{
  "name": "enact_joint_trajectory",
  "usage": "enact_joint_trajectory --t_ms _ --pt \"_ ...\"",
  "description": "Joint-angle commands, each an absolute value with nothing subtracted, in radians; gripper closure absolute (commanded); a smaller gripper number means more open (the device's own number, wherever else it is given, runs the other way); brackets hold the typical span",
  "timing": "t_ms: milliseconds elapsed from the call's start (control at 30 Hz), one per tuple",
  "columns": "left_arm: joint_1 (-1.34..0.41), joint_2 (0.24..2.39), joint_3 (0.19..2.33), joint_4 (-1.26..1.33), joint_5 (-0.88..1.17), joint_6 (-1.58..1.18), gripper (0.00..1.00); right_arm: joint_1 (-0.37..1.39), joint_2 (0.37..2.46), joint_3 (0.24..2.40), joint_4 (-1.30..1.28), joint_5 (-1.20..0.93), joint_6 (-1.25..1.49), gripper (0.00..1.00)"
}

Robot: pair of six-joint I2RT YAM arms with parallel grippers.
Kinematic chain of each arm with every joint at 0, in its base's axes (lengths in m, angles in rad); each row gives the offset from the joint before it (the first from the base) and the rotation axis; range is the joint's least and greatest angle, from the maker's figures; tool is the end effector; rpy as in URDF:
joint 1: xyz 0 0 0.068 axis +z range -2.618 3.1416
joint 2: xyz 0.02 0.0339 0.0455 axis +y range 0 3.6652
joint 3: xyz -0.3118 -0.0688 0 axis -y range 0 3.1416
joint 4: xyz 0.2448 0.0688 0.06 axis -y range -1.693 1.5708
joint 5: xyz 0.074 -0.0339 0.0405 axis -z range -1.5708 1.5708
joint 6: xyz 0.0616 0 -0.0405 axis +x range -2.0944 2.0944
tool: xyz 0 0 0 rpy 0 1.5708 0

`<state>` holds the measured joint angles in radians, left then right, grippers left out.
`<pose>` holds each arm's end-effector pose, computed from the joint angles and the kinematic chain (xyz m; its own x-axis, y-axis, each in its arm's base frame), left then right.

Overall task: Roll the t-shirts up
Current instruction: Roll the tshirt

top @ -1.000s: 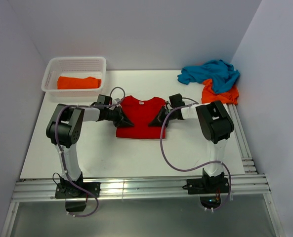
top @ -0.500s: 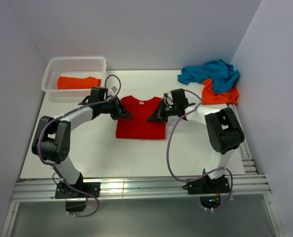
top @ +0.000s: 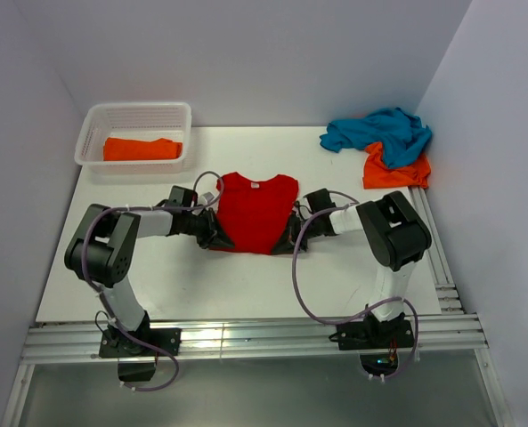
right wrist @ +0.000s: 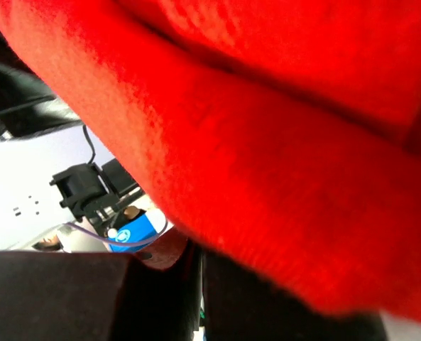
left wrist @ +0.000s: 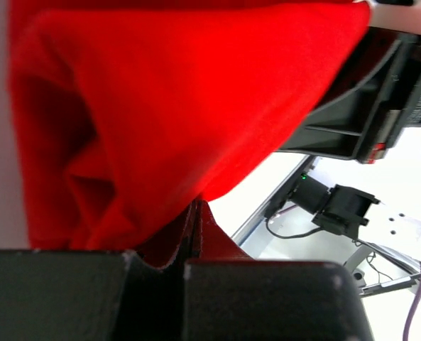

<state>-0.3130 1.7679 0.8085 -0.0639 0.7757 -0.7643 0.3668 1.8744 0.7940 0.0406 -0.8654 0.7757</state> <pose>0.3027 -0.1433 0.1525 -0.9785 -0.2026 0.0380 -0.1531 0.5912 -0.7918 0.2998 0.1654 0.1251 -0.9895 0.1062 0.0982 0.1407 0.5499 0.8233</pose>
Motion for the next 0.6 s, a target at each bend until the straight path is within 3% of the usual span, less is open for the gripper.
enact_joint_trajectory --t_ms 0,133,267,300,367,400,500,567 --pt "-0.307 1.775 0.822 -0.035 0.767 -0.709 0.99 0.33 1.896 0.775 0.028 -0.856 0.749 1.0" --pt "-0.302 1.717 0.854 -0.084 0.759 -0.703 0.99 0.324 1.826 0.81 -0.061 -0.867 0.71 0.98" --pt "-0.302 1.643 0.885 -0.156 0.756 -0.71 0.97 0.319 1.706 0.834 -0.141 -0.871 0.677 0.78" --pt "-0.301 1.614 0.891 -0.166 0.752 -0.71 0.93 0.315 1.685 0.836 -0.156 -0.865 0.661 0.66" --pt "-0.298 1.582 0.891 -0.184 0.742 -0.709 0.84 0.308 1.619 0.824 -0.195 -0.856 0.65 0.55" --pt "-0.293 1.553 0.882 -0.198 0.736 -0.706 0.67 0.293 1.597 0.816 -0.204 -0.847 0.638 0.44" --pt "-0.259 1.499 0.833 -0.195 0.735 -0.696 0.43 0.272 1.516 0.769 -0.221 -0.821 0.626 0.25" --pt "-0.215 1.485 0.805 -0.199 0.752 -0.689 0.38 0.247 1.485 0.733 -0.216 -0.821 0.624 0.24"
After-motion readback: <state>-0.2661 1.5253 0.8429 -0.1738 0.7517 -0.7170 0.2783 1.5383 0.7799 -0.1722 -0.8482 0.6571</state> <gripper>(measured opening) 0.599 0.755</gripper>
